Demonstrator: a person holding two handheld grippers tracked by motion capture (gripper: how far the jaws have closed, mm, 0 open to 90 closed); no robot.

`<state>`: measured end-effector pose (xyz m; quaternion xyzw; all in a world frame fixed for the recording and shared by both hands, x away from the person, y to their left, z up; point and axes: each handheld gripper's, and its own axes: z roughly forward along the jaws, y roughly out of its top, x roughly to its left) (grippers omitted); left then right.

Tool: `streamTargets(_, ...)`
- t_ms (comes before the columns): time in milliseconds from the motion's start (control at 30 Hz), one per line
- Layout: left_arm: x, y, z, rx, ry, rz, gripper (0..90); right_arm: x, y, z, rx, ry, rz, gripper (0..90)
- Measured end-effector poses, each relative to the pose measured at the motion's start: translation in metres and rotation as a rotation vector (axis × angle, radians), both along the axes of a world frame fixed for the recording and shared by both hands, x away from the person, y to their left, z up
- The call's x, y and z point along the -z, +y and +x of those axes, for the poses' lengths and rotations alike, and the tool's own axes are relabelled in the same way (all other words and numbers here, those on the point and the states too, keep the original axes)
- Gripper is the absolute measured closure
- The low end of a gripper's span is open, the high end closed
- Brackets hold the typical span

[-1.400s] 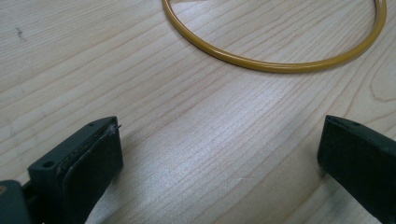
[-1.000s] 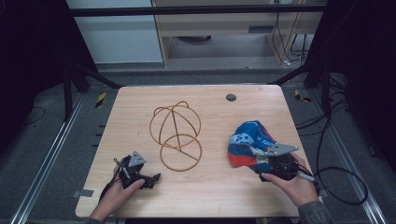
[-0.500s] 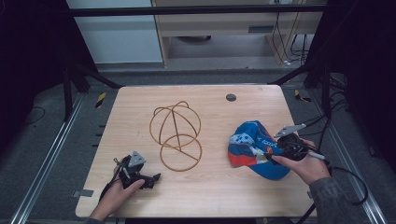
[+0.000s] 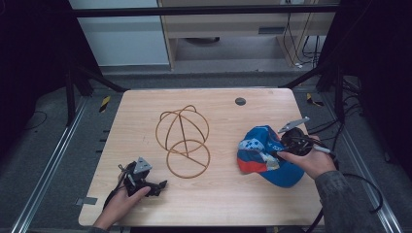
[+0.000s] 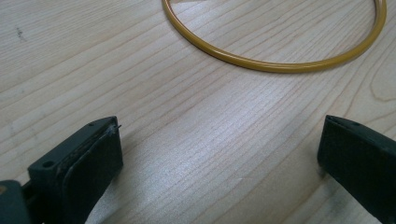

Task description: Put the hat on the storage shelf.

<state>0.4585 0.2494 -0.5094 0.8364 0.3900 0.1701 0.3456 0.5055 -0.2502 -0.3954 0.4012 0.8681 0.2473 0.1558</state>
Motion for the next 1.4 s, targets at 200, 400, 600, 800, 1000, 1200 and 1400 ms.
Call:
streamTargets(200, 0.0, 0.0, 0.0, 0.001, 0.0, -0.001, 0.0, 0.008, 0.009, 0.009, -0.009, 0.015, 0.0, 40.5)
streamTargets(400, 0.0, 0.0, 0.0, 0.001, 0.0, -0.001, 0.0, 0.013, 0.015, 0.015, -0.026, 0.032, 0.013, 44.5)
streamTargets(600, 0.0, 0.0, 0.0, 0.001, -0.001, -0.001, 0.0, 0.015, 0.019, 0.017, -0.028, 0.055, 0.035, 42.7)
streamTargets(800, 0.0, 0.0, 0.0, 0.001, 0.0, -0.001, 0.0, 0.019, 0.023, 0.022, -0.023, 0.087, 0.041, 36.9)
streamTargets(1000, 0.0, 0.0, 0.0, 0.002, 0.0, -0.001, 0.0, 0.025, 0.026, 0.029, -0.013, 0.108, 0.043, 41.7)
streamTargets(1200, 0.0, 0.0, 0.0, 0.001, -0.001, -0.001, 0.0, 0.034, 0.027, 0.035, -0.017, 0.14, 0.041, 50.2)
streamTargets(1400, 0.0, 0.0, 0.0, 0.001, 0.0, -0.001, 0.0, 0.039, 0.024, 0.034, -0.018, 0.157, 0.055, 66.3)
